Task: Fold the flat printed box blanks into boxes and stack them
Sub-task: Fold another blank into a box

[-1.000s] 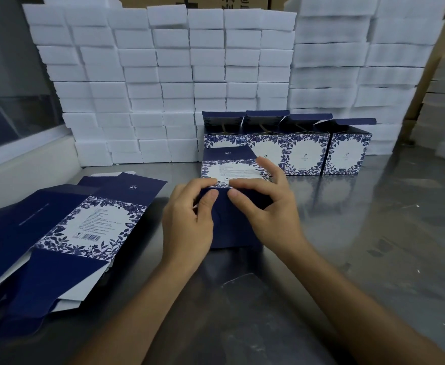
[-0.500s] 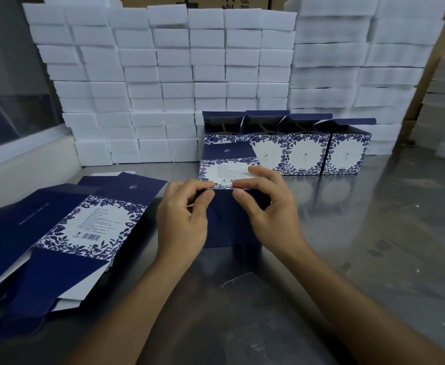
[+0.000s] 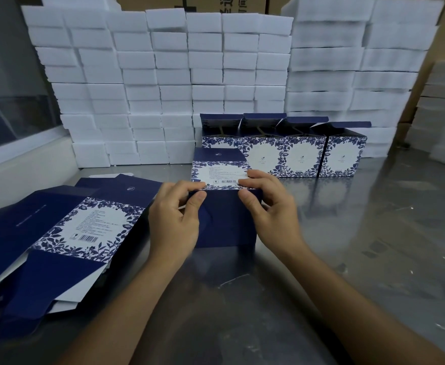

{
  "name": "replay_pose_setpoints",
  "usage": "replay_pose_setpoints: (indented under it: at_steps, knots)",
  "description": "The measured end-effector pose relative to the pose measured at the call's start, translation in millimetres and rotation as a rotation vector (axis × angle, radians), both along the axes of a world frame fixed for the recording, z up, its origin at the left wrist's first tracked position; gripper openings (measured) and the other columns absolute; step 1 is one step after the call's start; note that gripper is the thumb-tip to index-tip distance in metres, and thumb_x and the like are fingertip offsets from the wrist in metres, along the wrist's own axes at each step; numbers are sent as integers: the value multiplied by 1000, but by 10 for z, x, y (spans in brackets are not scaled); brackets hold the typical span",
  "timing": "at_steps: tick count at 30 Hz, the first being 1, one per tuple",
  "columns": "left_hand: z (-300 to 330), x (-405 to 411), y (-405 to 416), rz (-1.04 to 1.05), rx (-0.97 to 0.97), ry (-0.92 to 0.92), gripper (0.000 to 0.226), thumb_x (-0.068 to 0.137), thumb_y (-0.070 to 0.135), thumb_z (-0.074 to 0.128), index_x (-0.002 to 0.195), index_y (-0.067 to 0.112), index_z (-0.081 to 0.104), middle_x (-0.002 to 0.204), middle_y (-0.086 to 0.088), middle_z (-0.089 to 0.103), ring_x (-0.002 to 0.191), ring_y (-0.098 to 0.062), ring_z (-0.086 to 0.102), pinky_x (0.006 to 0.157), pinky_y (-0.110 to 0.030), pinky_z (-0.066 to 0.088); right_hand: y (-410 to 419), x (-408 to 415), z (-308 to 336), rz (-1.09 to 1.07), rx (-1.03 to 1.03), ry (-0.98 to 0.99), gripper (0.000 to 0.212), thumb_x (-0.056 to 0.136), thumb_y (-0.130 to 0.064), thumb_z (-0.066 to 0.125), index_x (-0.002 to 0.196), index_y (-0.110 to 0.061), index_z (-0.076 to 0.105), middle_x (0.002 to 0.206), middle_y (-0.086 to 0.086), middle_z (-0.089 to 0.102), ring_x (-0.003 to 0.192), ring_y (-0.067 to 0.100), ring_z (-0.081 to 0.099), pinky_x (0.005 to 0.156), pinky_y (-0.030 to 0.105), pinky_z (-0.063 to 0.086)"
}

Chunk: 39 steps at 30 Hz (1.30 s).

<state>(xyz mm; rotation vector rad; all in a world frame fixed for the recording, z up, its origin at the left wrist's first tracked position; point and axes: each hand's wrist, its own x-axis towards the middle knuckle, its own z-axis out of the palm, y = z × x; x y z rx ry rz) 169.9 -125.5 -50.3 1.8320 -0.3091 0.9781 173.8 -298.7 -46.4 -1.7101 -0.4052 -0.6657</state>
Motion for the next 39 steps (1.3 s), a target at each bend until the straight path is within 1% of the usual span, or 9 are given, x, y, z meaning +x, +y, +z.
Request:
replay_pose_setpoints:
  at_steps: [11, 15, 18, 21, 24, 28, 32, 35, 39]
  knots:
    - [-45, 32, 21, -11, 4, -21, 15, 92, 14, 67, 98, 28, 69, 98, 0, 60, 85, -6, 63, 75, -6, 45, -1, 10, 10, 10, -7, -6, 17, 93, -8, 68, 108, -14, 72, 130, 4, 60, 121, 11, 57, 87, 11, 45]
    - [-122, 51, 23, -61, -67, 53, 35, 86, 15, 74, 113, 34, 62, 108, 16, 61, 96, -7, 65, 75, -11, 52, -55, 58, -101, 91, -79, 90, 53, 91, -7, 70, 137, -29, 52, 144, -9, 48, 130, 15, 53, 102, 32, 51]
    - [-216, 73, 56, -104, -52, 202, 73, 75, 23, 84, 134, 42, 46, 107, 43, 56, 98, 9, 62, 73, -10, 53, -72, 79, -189, 181, -66, 180, 87, 89, -4, 73, 153, -40, 26, 139, -26, 49, 125, 6, 56, 94, 27, 56]
    - [-277, 90, 79, -24, 94, 305, 88, 69, 34, 87, 136, 52, 33, 100, 48, 50, 88, 24, 55, 65, -12, 49, -97, 114, -220, 145, -97, 247, 99, 86, -5, 76, 158, -40, 17, 143, -10, 51, 126, 10, 56, 94, 30, 57]
    - [-308, 89, 64, 19, 120, 358, 87, 66, 34, 87, 134, 50, 34, 100, 44, 46, 79, 24, 54, 65, -21, 48, -112, 132, -228, 59, -170, 251, 98, 83, -7, 80, 157, -34, 22, 146, 0, 51, 125, 17, 56, 95, 35, 57]
    - [-307, 72, 62, 53, 53, 337, 77, 68, 33, 85, 130, 44, 40, 102, 32, 53, 77, 15, 58, 64, -23, 48, -93, 108, -238, 57, -161, 199, 91, 82, -8, 81, 152, -34, 30, 129, -14, 55, 106, -2, 60, 78, 15, 55]
    - [-265, 25, 20, 132, 16, 249, 67, 67, 34, 86, 110, 52, 38, 92, 33, 52, 78, 2, 60, 67, -27, 48, -43, 73, -236, 4, -130, 165, 81, 80, -14, 83, 144, -36, 38, 115, -24, 57, 100, -8, 59, 79, 17, 55]
    - [-258, 4, 3, 164, 35, 218, 63, 66, 35, 85, 101, 49, 34, 93, 25, 55, 85, -14, 61, 69, -32, 50, -17, 57, -222, -61, -118, 121, 68, 78, -17, 84, 124, -44, 42, 107, -25, 59, 94, -6, 60, 77, 24, 57]
    - [-265, 19, -6, 185, 31, 202, 57, 66, 35, 85, 96, 42, 36, 89, 19, 56, 82, -16, 60, 63, -29, 44, -5, 42, -212, -80, -127, 87, 62, 75, -19, 85, 106, -49, 41, 100, -19, 62, 88, -1, 60, 74, 27, 55]
